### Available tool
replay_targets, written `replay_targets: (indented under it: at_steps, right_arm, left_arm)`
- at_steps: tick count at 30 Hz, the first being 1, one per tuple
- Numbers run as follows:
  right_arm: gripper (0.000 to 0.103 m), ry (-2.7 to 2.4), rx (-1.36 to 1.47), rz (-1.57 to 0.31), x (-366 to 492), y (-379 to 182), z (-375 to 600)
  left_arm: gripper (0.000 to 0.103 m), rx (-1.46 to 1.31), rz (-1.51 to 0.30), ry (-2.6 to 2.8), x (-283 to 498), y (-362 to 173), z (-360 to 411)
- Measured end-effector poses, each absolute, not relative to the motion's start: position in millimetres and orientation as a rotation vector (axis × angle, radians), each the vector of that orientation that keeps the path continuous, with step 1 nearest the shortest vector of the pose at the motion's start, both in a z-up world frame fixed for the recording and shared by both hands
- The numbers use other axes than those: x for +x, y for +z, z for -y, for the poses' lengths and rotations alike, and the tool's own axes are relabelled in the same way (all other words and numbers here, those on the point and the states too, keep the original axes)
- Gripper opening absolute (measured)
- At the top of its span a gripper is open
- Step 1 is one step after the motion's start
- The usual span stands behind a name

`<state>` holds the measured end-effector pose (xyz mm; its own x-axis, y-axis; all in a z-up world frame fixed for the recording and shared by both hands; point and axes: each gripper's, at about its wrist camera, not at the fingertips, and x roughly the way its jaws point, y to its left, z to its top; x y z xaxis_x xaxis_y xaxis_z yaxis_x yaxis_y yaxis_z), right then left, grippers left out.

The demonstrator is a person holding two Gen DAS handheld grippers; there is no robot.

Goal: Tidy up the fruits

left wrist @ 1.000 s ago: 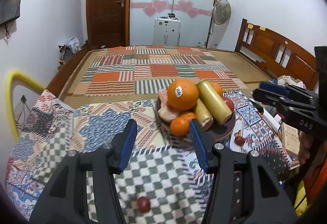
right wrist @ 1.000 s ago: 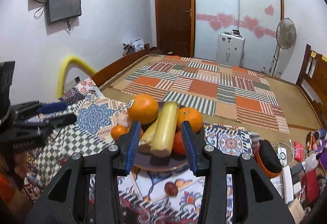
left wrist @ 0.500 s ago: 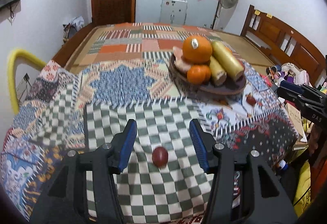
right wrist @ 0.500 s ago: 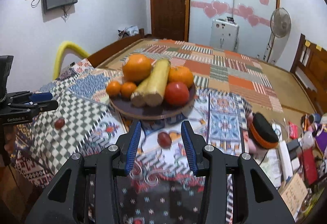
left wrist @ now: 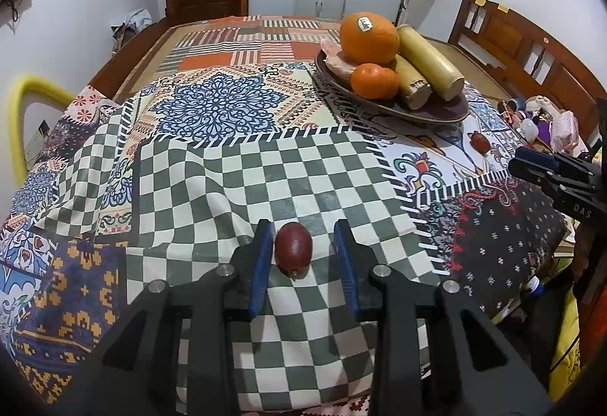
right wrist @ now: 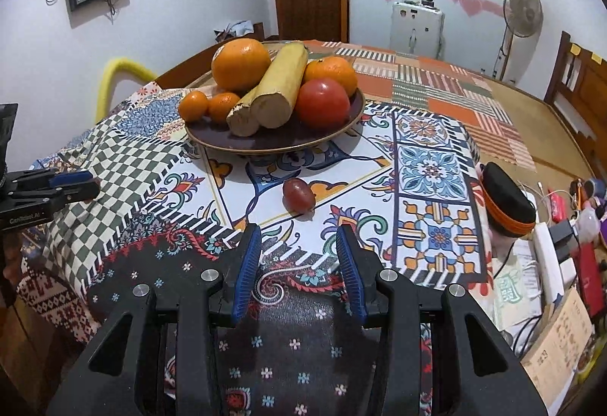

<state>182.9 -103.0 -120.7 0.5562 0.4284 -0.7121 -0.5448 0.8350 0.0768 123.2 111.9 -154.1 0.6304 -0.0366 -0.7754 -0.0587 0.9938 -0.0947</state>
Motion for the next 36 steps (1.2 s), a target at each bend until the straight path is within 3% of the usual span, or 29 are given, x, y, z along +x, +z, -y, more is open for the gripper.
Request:
replay_targets:
  at_steps: [11, 18, 21, 36]
  right_arm:
    - [0.038, 0.598, -0.173, -0.845, 206.3, -129.6, 87.6]
    - [0.031, 0.580, -0.175, -0.862, 218.5, -132.5, 82.6]
    - [0.020, 0.590, -0.165, -0.869, 218.8, -131.2, 82.3]
    - [0.019, 0.595, -0.130, -0.782, 210.1, -104.0, 87.2]
  left_arm:
    - [0.018, -0.083, -0.879, 0.022, 123.5, -159.1, -112.4]
    - [0.016, -0.093, -0.877, 0.012, 122.6, -159.2, -115.4]
    - [0.016, -0.091, -0.876, 0.008, 123.1, -157.2, -114.4]
    - [0.016, -0.092, -0.779, -0.058, 145.5, -117.9, -87.2]
